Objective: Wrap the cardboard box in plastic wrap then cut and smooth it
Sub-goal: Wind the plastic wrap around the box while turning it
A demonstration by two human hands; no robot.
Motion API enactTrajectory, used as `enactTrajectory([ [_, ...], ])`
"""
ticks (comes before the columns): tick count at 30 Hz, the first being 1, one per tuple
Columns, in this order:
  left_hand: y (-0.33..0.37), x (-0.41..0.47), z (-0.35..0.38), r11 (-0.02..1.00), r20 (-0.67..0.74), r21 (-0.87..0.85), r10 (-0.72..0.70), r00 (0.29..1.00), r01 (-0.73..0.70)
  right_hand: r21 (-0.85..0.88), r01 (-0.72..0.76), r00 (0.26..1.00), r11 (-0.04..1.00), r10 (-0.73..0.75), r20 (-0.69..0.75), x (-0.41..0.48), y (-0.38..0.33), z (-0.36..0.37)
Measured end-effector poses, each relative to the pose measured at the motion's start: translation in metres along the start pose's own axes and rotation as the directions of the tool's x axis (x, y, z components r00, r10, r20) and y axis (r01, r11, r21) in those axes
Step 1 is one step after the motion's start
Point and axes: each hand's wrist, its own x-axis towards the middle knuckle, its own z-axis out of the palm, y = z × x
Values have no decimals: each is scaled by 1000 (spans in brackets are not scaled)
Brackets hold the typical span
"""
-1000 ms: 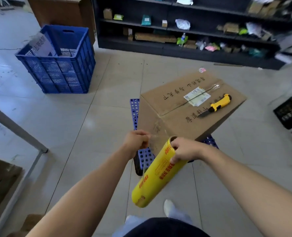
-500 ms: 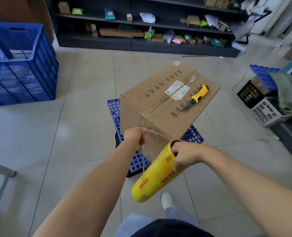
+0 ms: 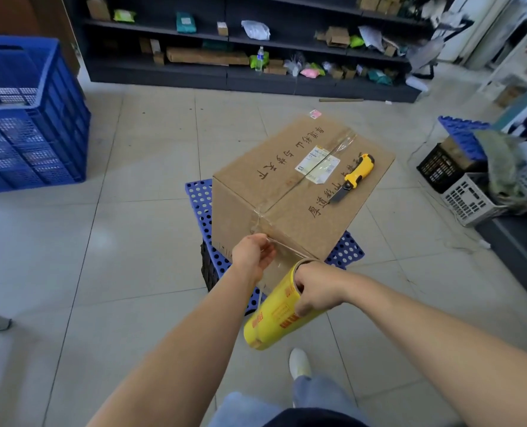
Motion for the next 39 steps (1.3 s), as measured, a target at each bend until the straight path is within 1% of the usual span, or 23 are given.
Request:
enactTrajectory([
  [4, -3, 3, -3, 994, 77, -105, 32, 997, -24, 87, -4, 1000, 996, 6, -17, 6, 1, 2],
  [7, 0, 4, 0, 994, 101, -110, 25, 995, -14, 144, -9, 1000, 990, 10, -4, 9, 3, 1],
  [12, 3, 1, -3, 986, 163, -165, 18, 987, 9, 146, -18, 1000, 989, 17, 10, 12, 3, 0],
  [16, 0, 4, -18, 973, 160, -219, 103, 982, -67, 140, -28, 999, 990, 25, 21, 12, 3, 0],
  [18, -1, 2, -22, 986, 134, -125, 128, 983, -111, 124, -32, 999, 992, 28, 35, 13, 3, -2],
  [20, -2, 1, -23, 991, 108, 24, 128, 986, -131, 108, -39, 998, 993, 35, 45, 13, 2, -3],
  [21, -3, 0, -22, 989, 121, 77, 116, 986, -126, 105, -43, 998, 994, 38, 48, 13, 2, -3],
  [23, -4, -2, -17, 978, 207, 151, 111, 972, -144, 108, -44, 998, 993, 38, 54, 12, 2, -4],
  [25, -4, -2, -13, 964, 269, 191, 132, 954, -187, 112, -44, 998, 993, 38, 50, 11, 1, -5],
  [28, -3, 1, -17, 964, 303, 163, 155, 940, -212, 122, -46, 998, 991, 41, 43, 11, 0, -7],
  [31, -4, 9, -38, 974, 275, 102, 168, 947, -203, 124, -52, 998, 991, 48, 39, 11, -2, -7],
  [32, -6, 14, -47, 970, 251, 132, 168, 953, -206, 125, -54, 998, 991, 49, 38, 11, -3, -7],
  [33, -9, 20, -57, 954, 227, 213, 163, 960, -212, 127, -54, 998, 990, 49, 39, 11, -4, -7],
  [34, -13, 25, -66, 919, 209, 330, 152, 966, -216, 129, -53, 998, 990, 48, 41, 11, -5, -8],
  [35, -18, 30, -75, 861, 204, 460, 134, 970, -216, 131, -54, 998, 990, 49, 42, 11, -5, -8],
  [37, -30, 37, -90, 708, 240, 674, 57, 969, -208, 129, -63, 998, 990, 59, 39, 10, -7, -8],
  [39, -43, 43, -101, 585, 287, 784, -41, 957, -210, 126, -72, 997, 989, 68, 38, 10, -9, -8],
])
